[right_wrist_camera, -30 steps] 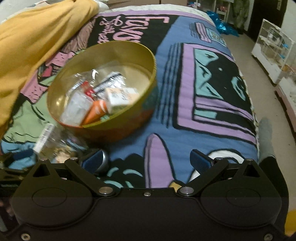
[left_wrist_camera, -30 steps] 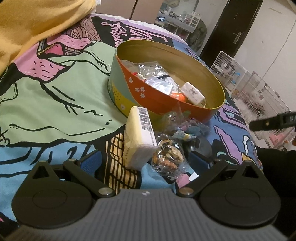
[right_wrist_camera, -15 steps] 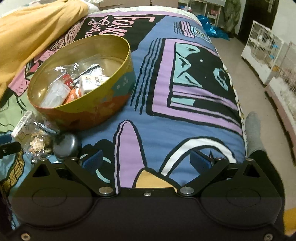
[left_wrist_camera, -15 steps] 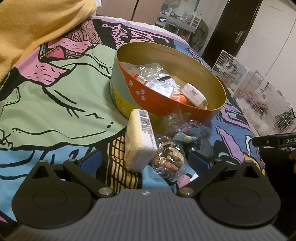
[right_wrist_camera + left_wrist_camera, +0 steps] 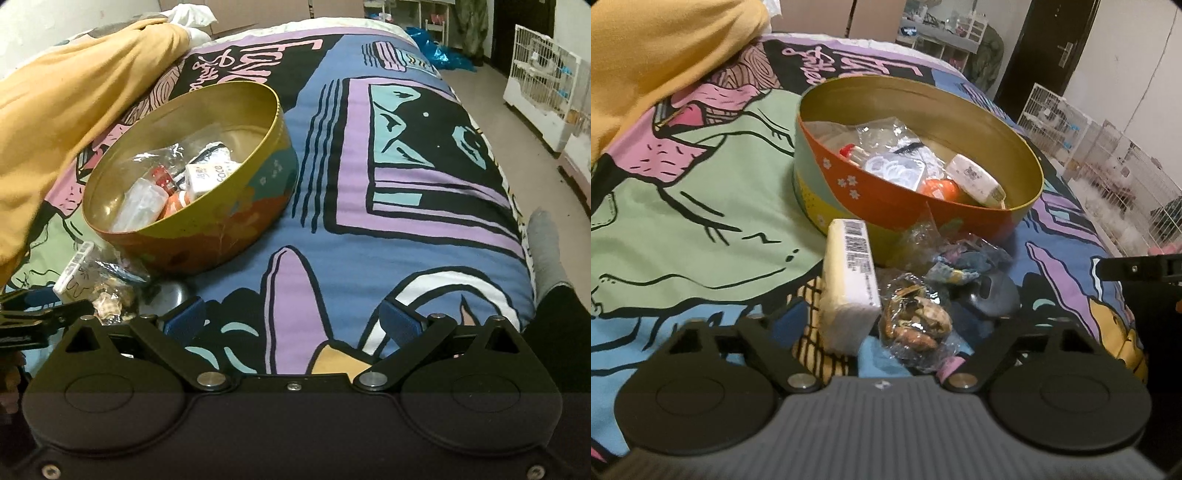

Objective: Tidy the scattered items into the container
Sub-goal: 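Close the left gripper on the soap bar and lift it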

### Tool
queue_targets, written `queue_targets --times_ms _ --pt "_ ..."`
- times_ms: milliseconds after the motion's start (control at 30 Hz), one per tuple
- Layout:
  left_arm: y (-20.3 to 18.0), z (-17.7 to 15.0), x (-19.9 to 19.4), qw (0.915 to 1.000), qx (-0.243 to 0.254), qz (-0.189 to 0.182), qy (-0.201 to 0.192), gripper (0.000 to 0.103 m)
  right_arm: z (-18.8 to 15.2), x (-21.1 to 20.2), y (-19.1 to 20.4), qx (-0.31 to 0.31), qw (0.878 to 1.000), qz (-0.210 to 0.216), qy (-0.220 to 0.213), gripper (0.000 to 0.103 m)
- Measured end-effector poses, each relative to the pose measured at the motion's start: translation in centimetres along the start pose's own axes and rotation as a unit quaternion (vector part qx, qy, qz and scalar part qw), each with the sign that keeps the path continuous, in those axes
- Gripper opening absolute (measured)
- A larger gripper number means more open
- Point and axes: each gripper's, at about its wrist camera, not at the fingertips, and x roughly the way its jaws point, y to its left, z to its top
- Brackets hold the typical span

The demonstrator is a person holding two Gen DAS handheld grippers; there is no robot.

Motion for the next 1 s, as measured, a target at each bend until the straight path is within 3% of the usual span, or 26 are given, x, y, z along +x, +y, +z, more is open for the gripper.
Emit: queue_targets --times_ms 33,67,100,267,500,867,1000 --pt "-0.1 0.1 0.3 1.0 0.0 0.001 0.006 0.076 0.0 0.0 -0.1 0.003 1.0 0.002 -0.001 0.101" --pt "-0.1 0.1 0.5 1.0 0.0 0.001 0.008 0.062 0.0 0.0 -0.1 0.006 1.0 0.004 -0.003 0.101" --pt "-0.1 0.2 0.6 1.0 -0.001 0.0 0.009 0.056 0.0 0.0 -0.2 0.009 1.0 0.006 -0.004 0.101" --pt "0.2 0.5 0.3 0.9997 -0.017 0.014 0.005 0.032 -0.1 -0.1 -0.5 0.017 1.0 0.011 -0.005 0.101" --pt "0.2 0.4 -2.1 0.9999 -0.016 -0.001 -0.001 0.026 -0.2 0.2 -0.2 0.011 1.0 0.011 -0.002 0.101" --pt "0.2 0.7 -6.5 0.9988 -0.02 -0.035 -0.028 0.025 -0.3 0.4 0.1 0.006 1.0 0.01 0.001 0.101" --pt "0.0 0.8 -6.9 0.9988 -0.016 -0.03 -0.034 0.025 -0.4 0.4 0.1 0.007 1.0 0.011 0.001 0.101"
